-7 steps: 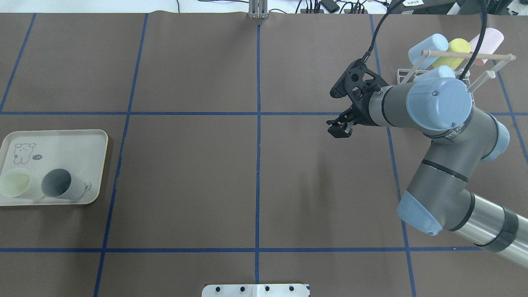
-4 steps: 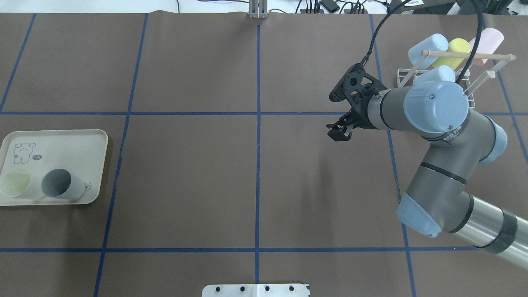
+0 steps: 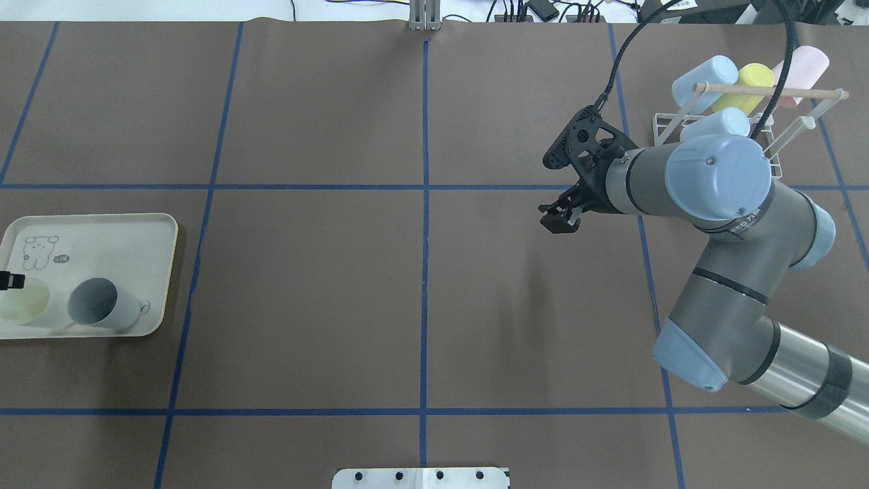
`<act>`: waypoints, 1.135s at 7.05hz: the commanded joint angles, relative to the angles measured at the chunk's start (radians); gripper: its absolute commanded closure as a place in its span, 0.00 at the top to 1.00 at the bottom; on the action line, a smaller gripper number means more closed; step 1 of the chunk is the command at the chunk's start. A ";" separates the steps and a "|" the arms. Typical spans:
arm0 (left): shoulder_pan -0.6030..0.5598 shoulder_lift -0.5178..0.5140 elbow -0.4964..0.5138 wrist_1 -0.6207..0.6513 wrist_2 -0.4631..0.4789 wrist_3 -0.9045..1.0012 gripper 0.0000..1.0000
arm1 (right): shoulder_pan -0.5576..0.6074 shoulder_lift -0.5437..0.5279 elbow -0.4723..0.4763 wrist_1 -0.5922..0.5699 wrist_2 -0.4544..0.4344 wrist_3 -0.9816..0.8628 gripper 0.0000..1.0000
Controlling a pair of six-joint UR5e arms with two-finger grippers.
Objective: Transfer IKEA cup to right arm and place on rack
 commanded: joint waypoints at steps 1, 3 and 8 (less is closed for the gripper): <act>0.026 -0.006 0.000 -0.002 0.013 0.000 0.68 | 0.000 -0.001 0.001 0.001 -0.001 0.000 1.00; 0.092 -0.004 -0.006 0.000 0.057 0.002 0.60 | -0.002 -0.004 -0.001 0.001 -0.003 0.000 1.00; 0.083 0.011 -0.014 0.002 0.062 0.010 0.40 | -0.003 -0.004 0.001 0.001 -0.004 0.000 1.00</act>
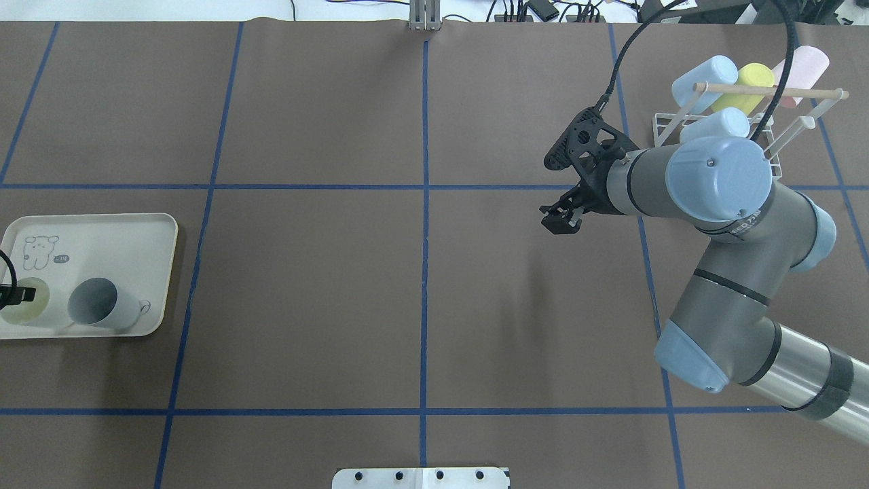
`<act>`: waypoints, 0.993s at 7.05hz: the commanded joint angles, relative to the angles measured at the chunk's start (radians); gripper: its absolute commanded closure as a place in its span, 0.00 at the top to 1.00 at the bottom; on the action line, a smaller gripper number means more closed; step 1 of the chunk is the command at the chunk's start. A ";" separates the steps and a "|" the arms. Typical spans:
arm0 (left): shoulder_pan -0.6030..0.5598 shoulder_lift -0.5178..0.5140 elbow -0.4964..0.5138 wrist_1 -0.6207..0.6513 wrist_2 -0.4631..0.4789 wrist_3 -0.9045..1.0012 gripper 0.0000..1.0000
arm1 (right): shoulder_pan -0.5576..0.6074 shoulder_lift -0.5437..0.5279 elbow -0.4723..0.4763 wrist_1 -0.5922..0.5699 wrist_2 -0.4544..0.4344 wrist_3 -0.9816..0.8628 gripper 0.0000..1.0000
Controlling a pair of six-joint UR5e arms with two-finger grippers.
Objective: Transfer IKEA cup to right arm and place on rack
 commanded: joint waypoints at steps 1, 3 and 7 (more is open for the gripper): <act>-0.004 0.002 -0.001 0.000 0.003 0.000 0.32 | -0.002 0.000 0.000 0.000 -0.003 0.000 1.00; -0.009 0.005 -0.001 0.002 0.003 0.000 0.05 | -0.006 0.000 0.000 0.002 -0.003 0.000 1.00; -0.164 -0.006 -0.010 0.017 -0.014 0.139 0.00 | -0.032 0.018 0.000 0.011 0.003 -0.003 1.00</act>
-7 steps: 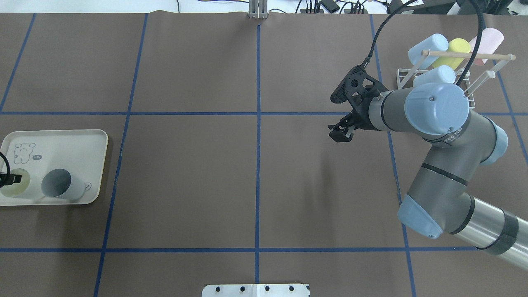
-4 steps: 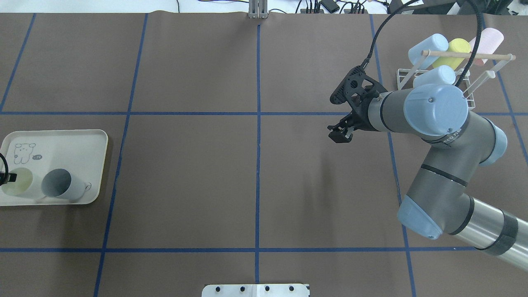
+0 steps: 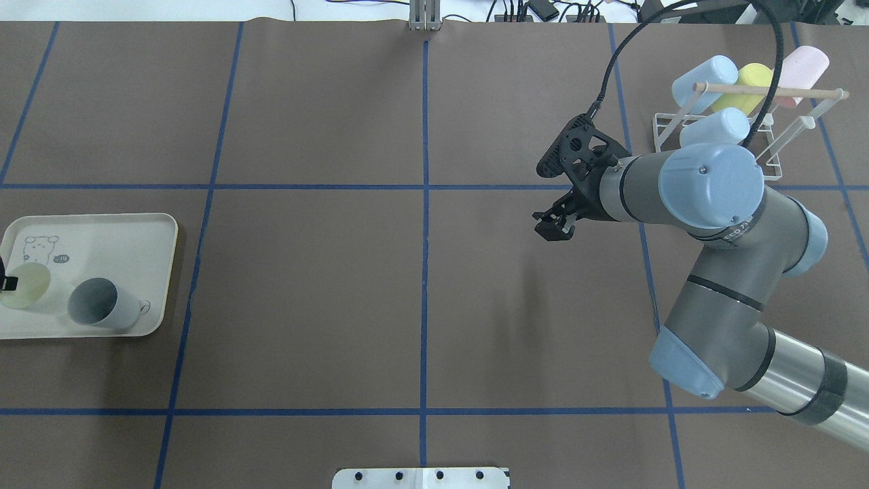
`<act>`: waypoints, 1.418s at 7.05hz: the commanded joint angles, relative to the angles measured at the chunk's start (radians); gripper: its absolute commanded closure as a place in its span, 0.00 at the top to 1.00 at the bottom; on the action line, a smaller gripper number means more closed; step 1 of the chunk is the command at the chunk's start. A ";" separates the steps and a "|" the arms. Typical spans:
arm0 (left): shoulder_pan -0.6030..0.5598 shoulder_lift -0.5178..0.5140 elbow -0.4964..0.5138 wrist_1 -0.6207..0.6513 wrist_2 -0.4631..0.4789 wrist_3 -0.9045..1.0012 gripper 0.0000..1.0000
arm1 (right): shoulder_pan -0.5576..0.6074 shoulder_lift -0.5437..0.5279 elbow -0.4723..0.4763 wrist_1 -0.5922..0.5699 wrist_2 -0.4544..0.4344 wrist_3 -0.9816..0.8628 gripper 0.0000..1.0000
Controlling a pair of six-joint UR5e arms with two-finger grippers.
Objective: Transfer IKEA cup to right arm and place on rack
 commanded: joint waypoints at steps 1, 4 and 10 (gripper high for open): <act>-0.172 -0.017 -0.043 0.076 -0.071 0.140 0.00 | -0.019 0.025 0.001 0.003 -0.001 -0.002 1.00; -0.244 -0.207 -0.202 0.281 -0.282 -0.110 0.00 | -0.068 0.039 -0.039 0.214 -0.007 0.002 1.00; 0.093 -0.664 -0.200 0.117 -0.199 -0.951 0.00 | -0.125 0.039 -0.358 0.969 -0.033 0.119 0.99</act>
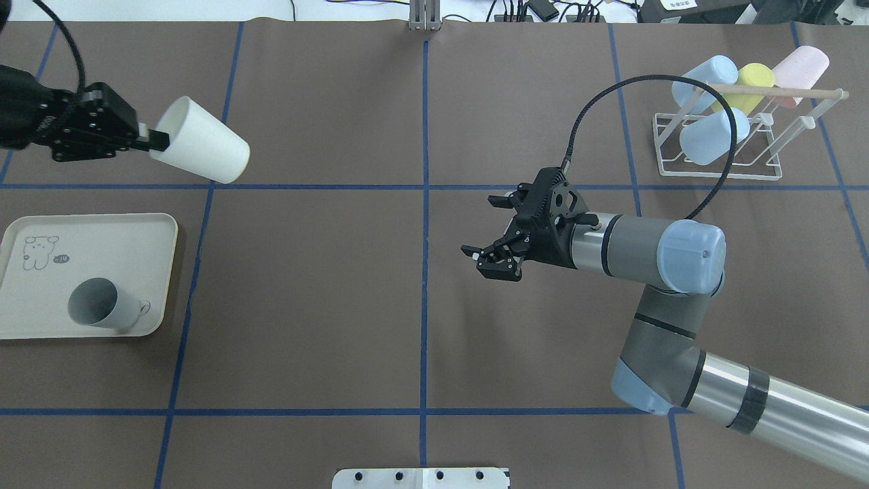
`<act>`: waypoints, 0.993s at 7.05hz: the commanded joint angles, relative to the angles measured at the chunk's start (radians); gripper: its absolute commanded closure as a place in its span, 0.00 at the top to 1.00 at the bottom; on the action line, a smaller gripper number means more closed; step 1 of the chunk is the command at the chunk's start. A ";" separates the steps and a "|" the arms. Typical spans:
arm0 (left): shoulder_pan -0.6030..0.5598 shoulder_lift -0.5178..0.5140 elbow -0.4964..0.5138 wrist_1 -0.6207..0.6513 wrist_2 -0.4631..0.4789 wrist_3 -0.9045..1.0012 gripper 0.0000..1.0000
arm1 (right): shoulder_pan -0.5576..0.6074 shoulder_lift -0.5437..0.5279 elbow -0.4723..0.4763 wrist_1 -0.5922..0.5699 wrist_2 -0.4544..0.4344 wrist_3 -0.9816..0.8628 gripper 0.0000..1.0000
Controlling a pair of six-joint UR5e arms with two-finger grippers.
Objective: Transfer IKEA cup to right arm and place on rack
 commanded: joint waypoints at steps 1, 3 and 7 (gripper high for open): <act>0.228 -0.144 0.013 -0.018 0.188 -0.194 0.00 | -0.015 0.001 -0.033 0.121 -0.041 0.031 0.99; 0.281 -0.192 0.051 -0.018 0.250 -0.209 0.00 | -0.042 0.031 -0.032 0.153 -0.055 0.041 0.99; 0.325 -0.194 0.083 -0.021 0.251 -0.199 0.00 | -0.085 0.094 -0.025 0.155 -0.054 0.029 0.99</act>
